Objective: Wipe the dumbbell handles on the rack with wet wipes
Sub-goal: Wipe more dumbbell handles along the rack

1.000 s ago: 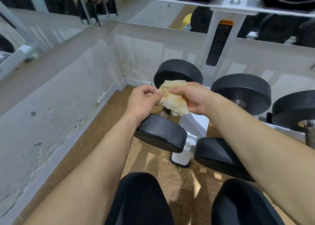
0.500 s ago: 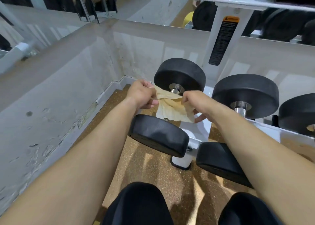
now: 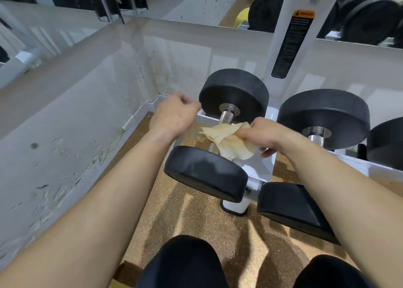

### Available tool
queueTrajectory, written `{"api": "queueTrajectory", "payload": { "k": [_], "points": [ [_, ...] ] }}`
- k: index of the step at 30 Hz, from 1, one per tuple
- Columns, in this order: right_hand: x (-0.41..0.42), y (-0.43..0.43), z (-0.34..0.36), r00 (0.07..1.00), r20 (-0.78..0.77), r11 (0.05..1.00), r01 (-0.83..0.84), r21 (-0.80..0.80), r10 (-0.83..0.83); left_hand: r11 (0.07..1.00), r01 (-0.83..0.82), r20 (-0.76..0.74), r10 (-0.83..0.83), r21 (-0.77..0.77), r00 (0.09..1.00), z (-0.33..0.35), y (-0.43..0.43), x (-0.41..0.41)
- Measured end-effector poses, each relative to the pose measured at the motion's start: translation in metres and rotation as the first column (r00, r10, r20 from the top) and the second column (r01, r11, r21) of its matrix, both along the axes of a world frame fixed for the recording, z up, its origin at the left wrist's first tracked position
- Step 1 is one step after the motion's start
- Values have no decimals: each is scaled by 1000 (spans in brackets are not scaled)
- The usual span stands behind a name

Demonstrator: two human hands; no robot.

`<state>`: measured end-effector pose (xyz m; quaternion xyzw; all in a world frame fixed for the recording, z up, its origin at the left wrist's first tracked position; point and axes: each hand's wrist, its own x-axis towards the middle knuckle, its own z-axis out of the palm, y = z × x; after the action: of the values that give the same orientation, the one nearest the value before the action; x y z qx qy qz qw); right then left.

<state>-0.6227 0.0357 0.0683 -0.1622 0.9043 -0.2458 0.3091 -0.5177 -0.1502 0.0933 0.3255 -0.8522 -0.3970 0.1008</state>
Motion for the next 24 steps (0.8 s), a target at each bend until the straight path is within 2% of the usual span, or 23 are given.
{"api": "queueTrajectory", "payload": {
  "k": [1, 3, 5, 6, 7, 10, 13, 14, 15, 16, 17, 18, 19, 21, 22, 24],
  "points": [
    [3, -3, 0, 1000, -24, 1000, -3, 29, 4, 998, 28, -111, -34, -62, 993, 3, 5, 3],
    [12, -10, 5, 996, -84, 996, 3, 91, 4, 969, 239, -210, -245, -54, 946, 7, 14, 7],
    [17, -16, 11, 987, -162, 987, 20, 157, 6, 875, 482, -81, -478, 38, 875, 11, 20, 11],
    [20, -18, 14, 979, -204, 981, 33, 190, 7, 839, 542, 14, -543, 52, 840, 10, 21, 10],
    [22, -18, 17, 968, -250, 974, 47, 220, 10, 832, 553, 74, -554, 44, 829, 7, 18, 7],
    [28, -15, 24, 887, -458, 958, 81, 275, 57, 888, 459, 94, -459, 28, 883, -3, 13, -2],
    [47, -8, 25, 639, -763, 984, 53, 170, 97, 892, 426, 121, -445, 154, 887, -12, 12, -4],
    [52, -8, 23, 584, -806, 991, 12, 132, 100, 892, 407, 95, -430, 193, 898, -14, 13, -4],
    [52, -10, 20, 620, -779, 995, -24, 96, 90, 893, 395, 65, -417, 216, 907, -14, 14, -3],
    [51, -14, 18, 735, -676, 999, -33, 35, 48, 893, 390, 46, -409, 227, 911, -14, 15, -1],
    [49, -18, 19, 878, -479, 999, -5, -37, -13, 890, 388, 25, -405, 238, 914, -14, 15, 1],
    [47, -22, 20, 973, -214, 990, 55, -129, -82, 893, 382, -3, -393, 239, 920, -14, 16, 3],
    [47, -25, 22, 990, 39, 961, 144, -236, -139, 908, 353, -36, -354, 224, 934, -15, 17, 5],
    [46, -35, 22, 891, 408, 839, 370, -400, -198, 965, 217, -95, -204, 149, 974, -16, 22, 11],
    [44, -41, 19, 833, 507, 767, 469, -439, -219, 982, 138, -118, -124, 125, 985, -17, 25, 14],
    [35, -56, 8, 753, 593, 652, 605, -456, -284, 996, 45, -135, -35, 72, 990, -16, 34, 22]
  ]
}}
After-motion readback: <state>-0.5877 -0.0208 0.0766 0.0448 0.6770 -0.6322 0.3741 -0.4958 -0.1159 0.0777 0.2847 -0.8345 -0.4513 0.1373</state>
